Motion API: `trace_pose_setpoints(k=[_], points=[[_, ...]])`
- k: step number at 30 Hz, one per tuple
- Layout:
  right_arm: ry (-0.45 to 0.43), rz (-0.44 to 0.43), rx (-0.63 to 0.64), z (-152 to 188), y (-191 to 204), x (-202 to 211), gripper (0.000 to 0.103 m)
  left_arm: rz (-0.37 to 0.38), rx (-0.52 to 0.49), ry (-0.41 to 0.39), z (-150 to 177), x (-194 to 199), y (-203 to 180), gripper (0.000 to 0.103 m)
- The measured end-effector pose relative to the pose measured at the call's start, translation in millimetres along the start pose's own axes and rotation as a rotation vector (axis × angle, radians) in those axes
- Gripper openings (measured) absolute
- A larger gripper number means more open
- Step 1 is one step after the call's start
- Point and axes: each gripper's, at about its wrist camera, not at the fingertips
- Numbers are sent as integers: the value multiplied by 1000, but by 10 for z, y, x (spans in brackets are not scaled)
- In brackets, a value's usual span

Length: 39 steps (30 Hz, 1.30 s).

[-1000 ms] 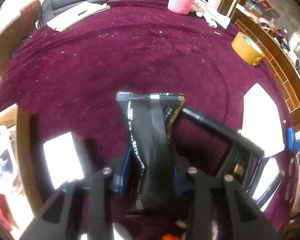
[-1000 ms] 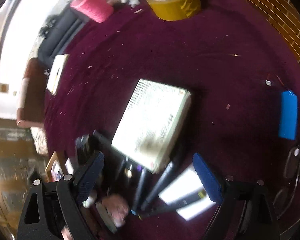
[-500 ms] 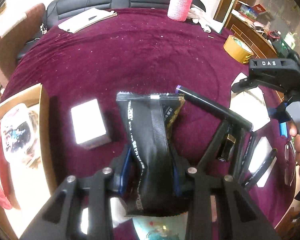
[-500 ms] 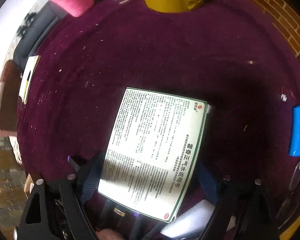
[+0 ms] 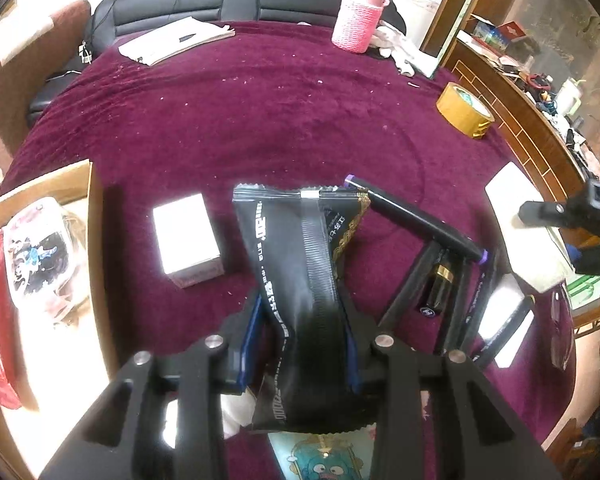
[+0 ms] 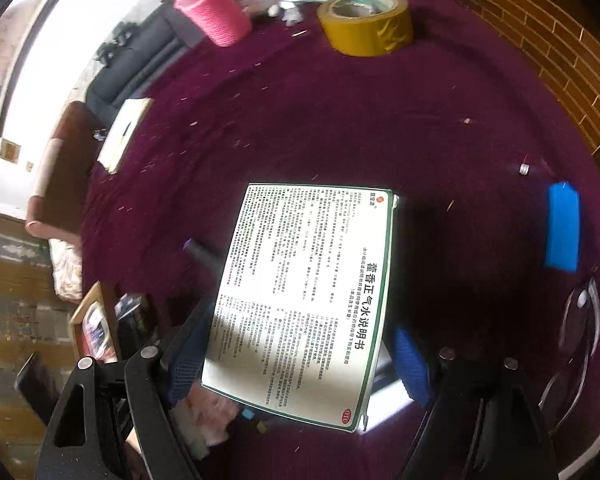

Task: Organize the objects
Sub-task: 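Carry the black packet and white leaflet over the cardboard box with both tools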

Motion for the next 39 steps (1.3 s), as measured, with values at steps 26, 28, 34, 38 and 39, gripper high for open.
trace_pose_setpoints(k=[26, 28, 34, 38, 39], points=[[92, -100, 347, 828, 1620, -386, 86, 22, 104, -126, 680, 894, 696, 34], [109, -107, 388, 913, 1804, -469, 86, 10, 132, -130, 780, 946, 837, 34], [162, -112, 486, 1163, 2296, -765, 87, -33, 218, -121, 1086, 1027, 1297, 34], [201, -110, 542, 1344, 2580, -983, 87, -56, 273, -102, 1281, 1037, 1610, 34], [209, -107, 557, 1383, 2646, -1042, 87, -58, 280, -96, 1319, 1027, 1669, 34]])
Point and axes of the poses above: each gripper's, at about its wrist camera, not at the fingertips, and x roughly against the way its jaws point, y to its left, z to its underside, and after that the axes turned 11 degrees about y, right-handed
